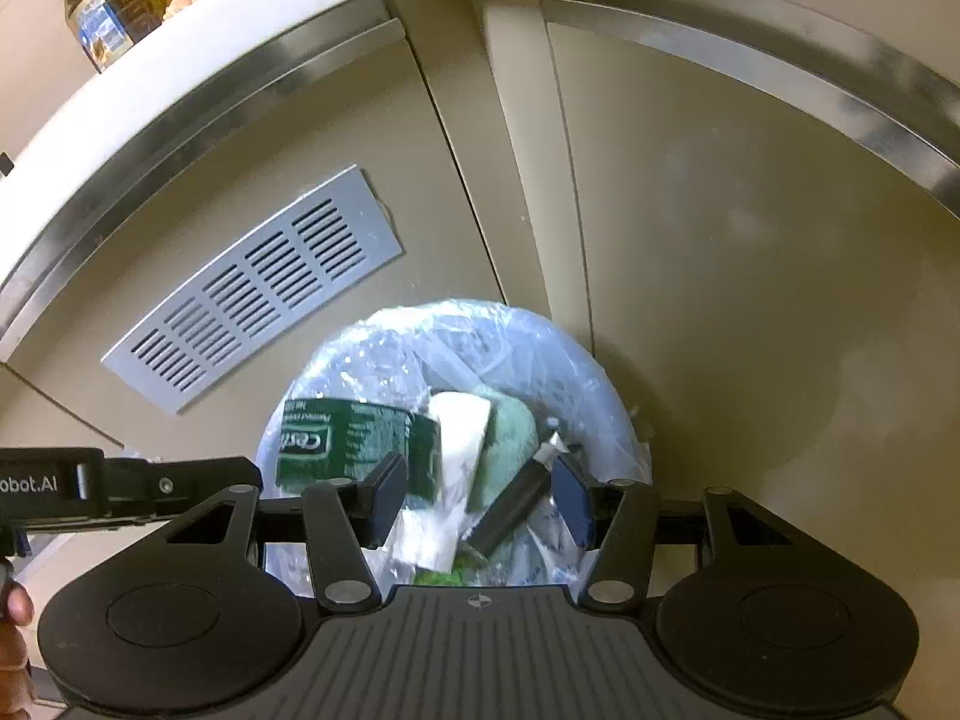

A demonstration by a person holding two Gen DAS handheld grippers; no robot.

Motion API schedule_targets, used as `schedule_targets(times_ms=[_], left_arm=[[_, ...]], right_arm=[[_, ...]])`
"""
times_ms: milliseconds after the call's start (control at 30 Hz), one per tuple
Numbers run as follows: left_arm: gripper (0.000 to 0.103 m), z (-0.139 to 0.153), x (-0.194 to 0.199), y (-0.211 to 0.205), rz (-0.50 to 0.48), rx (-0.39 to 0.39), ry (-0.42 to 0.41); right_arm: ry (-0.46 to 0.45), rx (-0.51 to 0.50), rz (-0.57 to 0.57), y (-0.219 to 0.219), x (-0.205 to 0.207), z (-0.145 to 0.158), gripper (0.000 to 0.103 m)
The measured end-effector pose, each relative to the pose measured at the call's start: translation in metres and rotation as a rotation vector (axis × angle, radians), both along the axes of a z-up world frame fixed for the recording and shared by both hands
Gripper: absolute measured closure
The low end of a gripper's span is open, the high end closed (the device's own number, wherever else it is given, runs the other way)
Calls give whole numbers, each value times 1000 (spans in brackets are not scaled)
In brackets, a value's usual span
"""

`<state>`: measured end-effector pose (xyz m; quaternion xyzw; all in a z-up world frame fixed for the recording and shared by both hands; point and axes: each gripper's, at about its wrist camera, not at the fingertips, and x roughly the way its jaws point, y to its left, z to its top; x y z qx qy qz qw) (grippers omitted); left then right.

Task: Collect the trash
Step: 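Open the left gripper to drop the bottle while the right gripper releases the lighter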

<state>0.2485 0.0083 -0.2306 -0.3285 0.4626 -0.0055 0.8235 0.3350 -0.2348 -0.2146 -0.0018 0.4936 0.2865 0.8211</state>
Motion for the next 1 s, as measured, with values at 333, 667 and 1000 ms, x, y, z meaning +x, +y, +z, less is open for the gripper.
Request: schedule_targets(times_ms=[333, 667, 1000], left_arm=[[68, 17, -15, -11, -2, 15, -8], [68, 50, -33, -21, 20, 63, -4], [68, 92, -55, -43, 11, 156, 6]], right_arm=[[20, -6, 9, -18, -16, 12, 49], [12, 17, 37, -38, -30, 45, 49], [7, 37, 96, -54, -45, 77, 46]])
